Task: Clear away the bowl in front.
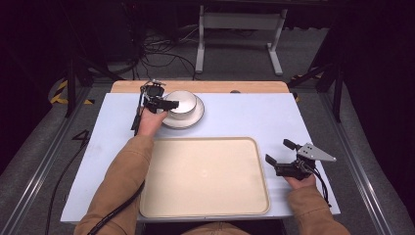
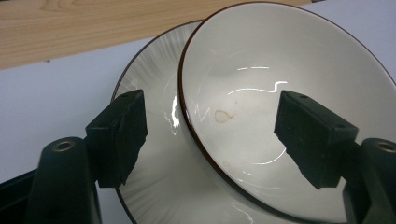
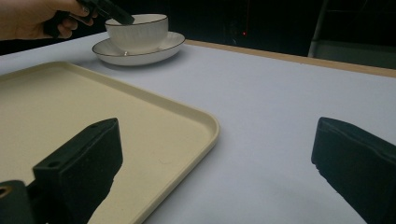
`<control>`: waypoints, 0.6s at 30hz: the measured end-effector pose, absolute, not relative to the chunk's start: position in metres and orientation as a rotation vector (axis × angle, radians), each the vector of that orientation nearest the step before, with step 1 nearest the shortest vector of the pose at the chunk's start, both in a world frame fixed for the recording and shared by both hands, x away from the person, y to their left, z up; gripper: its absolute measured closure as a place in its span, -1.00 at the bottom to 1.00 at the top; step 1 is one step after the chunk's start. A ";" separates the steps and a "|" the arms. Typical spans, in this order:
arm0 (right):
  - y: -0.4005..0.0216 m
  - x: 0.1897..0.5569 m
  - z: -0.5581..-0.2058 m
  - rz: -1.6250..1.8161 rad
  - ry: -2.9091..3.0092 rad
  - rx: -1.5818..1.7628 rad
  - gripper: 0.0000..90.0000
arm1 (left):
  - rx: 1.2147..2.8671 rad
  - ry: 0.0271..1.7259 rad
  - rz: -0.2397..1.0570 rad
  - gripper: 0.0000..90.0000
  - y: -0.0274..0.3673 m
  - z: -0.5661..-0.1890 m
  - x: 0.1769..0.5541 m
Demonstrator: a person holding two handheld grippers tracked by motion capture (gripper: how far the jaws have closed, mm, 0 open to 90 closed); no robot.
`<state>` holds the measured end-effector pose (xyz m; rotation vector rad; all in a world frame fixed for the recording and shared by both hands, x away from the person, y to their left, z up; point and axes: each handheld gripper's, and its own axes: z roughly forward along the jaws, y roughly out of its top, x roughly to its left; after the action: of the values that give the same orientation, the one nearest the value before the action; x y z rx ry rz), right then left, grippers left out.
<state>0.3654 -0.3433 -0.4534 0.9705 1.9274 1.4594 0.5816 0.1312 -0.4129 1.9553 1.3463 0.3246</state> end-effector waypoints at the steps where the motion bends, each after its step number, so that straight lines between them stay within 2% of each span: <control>1: -0.343 0.365 -0.453 1.460 1.928 0.970 -0.95 | 1.956 1.352 0.319 -0.39 0.131 -0.413 0.582; 3: -0.343 0.365 -0.453 1.460 1.929 0.970 -0.94 | 1.954 1.362 0.317 -0.36 0.130 -0.415 0.582; 10: -0.343 0.365 -0.453 1.459 1.928 0.971 -0.94 | 1.942 1.384 0.299 -0.01 0.126 -0.417 0.583; 18: -0.343 0.366 -0.453 1.460 1.929 0.968 -0.94 | 1.942 1.425 0.352 0.35 0.125 -0.415 0.583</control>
<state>0.3655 -0.3432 -0.4535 0.9681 1.9294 1.4595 0.5827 0.1248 -0.4152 1.9424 1.4246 0.3523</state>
